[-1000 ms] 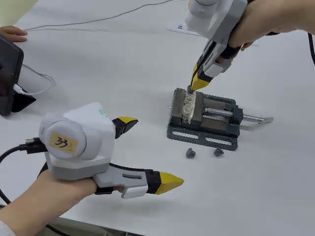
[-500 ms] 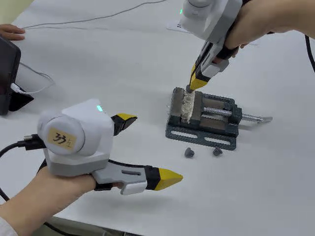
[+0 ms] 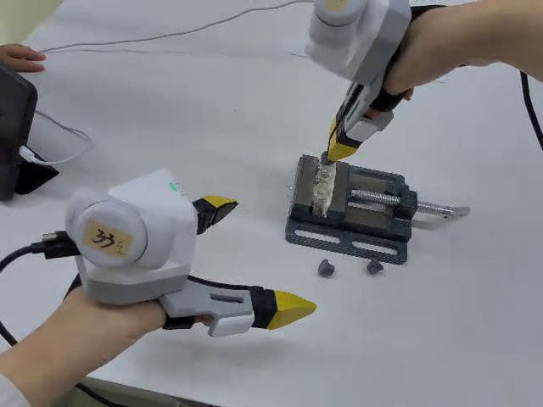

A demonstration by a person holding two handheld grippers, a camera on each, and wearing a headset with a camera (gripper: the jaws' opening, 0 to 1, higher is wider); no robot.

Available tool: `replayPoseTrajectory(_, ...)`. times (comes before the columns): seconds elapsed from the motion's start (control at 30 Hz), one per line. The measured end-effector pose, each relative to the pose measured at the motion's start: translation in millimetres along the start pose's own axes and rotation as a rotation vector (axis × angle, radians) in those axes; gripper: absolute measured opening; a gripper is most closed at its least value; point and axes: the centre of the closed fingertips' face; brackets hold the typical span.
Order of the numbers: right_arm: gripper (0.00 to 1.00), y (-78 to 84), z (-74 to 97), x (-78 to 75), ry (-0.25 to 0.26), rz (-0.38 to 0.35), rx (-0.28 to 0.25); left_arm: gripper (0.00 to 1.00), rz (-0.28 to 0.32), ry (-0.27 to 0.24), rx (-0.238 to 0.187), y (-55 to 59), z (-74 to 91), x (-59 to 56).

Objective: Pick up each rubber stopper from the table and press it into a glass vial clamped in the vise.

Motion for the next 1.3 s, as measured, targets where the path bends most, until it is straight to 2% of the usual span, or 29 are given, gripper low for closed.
replayPoseTrajectory(0.13, 0.00, -0.4, -1.0, -0.8, -0.002, -0.012, -0.015, 0.92, 0.004, 0.001, 0.003, 1.4, -1.5, 0.0)
replayPoseTrajectory(0.4, 0.00, -0.9, -2.2, -0.3, -0.001, -0.024, -0.007, 0.92, 0.005, 0.005, 0.004, 0.4, -4.5, -0.9)
replayPoseTrajectory(0.57, 0.00, -0.6, -1.5, 3.2, -0.012, -0.070, -0.021, 0.92, 0.008, 0.008, 0.003, 0.3, -6.2, -0.7)
replayPoseTrajectory(0.7, 0.00, -0.7, -0.7, 5.7, -0.012, -0.069, -0.013, 0.92, 0.012, 0.011, 0.006, 1.0, -7.7, -1.0)
replayPoseTrajectory(0.83, 0.00, -1.1, -0.2, 5.6, -0.027, -0.113, -0.016, 0.92, 0.010, 0.015, 0.007, 0.9, -9.4, -0.5)
replayPoseTrajectory(0.9, 0.00, -0.8, 0.1, 6.2, -0.028, -0.110, -0.016, 0.92, 0.012, 0.014, 0.007, 0.9, -10.0, 0.5)
replayPoseTrajectory(1.1, 0.00, -2.8, -1.0, 3.5, -0.032, -0.131, 0.023, 0.92, 0.016, 0.014, 0.010, 1.8, -11.3, 2.5)
replayPoseTrajectory(1.13, 0.00, -3.5, -2.5, -1.1, -0.034, -0.138, 0.030, 0.92, 0.015, 0.013, 0.011, 2.0, -11.3, 2.8)
replayPoseTrajectory(1.3, 0.00, -3.6, -2.8, -3.4, -0.037, -0.129, 0.025, 0.92, 0.015, 0.013, 0.008, 0.2, -10.9, 2.7)
Point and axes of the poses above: the centre of the closed fingertips' face, and the gripper's own axes: z roughly backward along the fingers, x roughly to its left, y roughly out of its underside, and after that the axes turned 2 degrees about x, right-handed
